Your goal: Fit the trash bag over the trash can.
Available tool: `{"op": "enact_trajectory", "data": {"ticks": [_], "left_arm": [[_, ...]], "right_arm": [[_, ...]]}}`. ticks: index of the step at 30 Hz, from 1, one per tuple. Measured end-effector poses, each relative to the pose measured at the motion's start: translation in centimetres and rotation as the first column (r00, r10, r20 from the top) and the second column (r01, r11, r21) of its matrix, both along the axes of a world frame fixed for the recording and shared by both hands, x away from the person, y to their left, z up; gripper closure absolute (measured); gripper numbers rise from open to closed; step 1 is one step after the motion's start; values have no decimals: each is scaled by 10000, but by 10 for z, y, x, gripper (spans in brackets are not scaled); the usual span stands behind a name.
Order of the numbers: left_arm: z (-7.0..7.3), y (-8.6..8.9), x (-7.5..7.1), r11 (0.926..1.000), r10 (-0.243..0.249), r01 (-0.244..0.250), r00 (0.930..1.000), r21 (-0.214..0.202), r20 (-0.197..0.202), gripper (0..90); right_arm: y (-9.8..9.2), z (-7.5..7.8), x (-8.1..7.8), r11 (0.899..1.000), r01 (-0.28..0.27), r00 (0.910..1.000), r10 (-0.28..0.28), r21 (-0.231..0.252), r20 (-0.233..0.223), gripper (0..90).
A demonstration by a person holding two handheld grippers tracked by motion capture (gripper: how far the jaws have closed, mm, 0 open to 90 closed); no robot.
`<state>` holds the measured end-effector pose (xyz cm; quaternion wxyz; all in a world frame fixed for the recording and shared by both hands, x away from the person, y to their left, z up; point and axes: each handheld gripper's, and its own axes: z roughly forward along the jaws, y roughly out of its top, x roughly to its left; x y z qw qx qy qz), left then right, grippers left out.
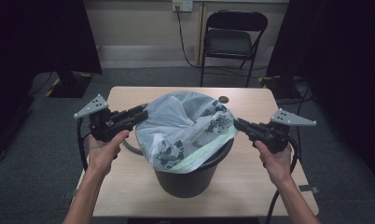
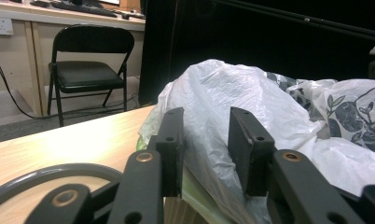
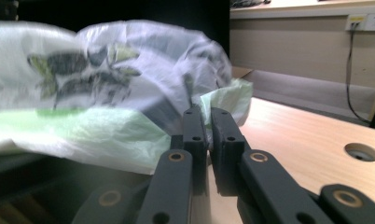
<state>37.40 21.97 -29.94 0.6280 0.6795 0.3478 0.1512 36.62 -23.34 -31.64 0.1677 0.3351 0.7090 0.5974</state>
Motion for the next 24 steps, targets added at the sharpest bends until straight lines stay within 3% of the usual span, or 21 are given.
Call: {"op": "enact_trajectory", "data": {"ticks": [7, 9, 10, 17, 20, 24], "left_arm": [[0, 2, 0, 10000, -8, 9, 10000, -95, 19, 710], [0, 3, -1, 10000, 29, -29, 9999, -16, 105, 719], [1, 3, -2, 10000, 53, -53, 9999, -34, 103, 737], [1, 12, -3, 9993, -196, 203, 9996, -303, 214, 900], [0, 12, -5, 9989, -208, 216, 9995, -407, 218, 900], [0, 17, -14, 9993, -268, 275, 9992, -241, 284, 900]], "right_arm": [[10, -19, 0, 9982, -539, 9984, 535, -261, -180, 882], [9, -20, 0, 9982, -542, 9983, 536, -261, -228, 846], [8, -19, 1, 9989, -278, 9995, 272, -389, -171, 755], [-1, -8, 12, 9977, 669, 9977, -670, -112, -102, 547], [-2, 0, 17, 9959, 903, 9959, -903, 31, -11, 515], [1, 11, 19, 9927, 1184, 9928, -1188, 208, 178, 474]]}}
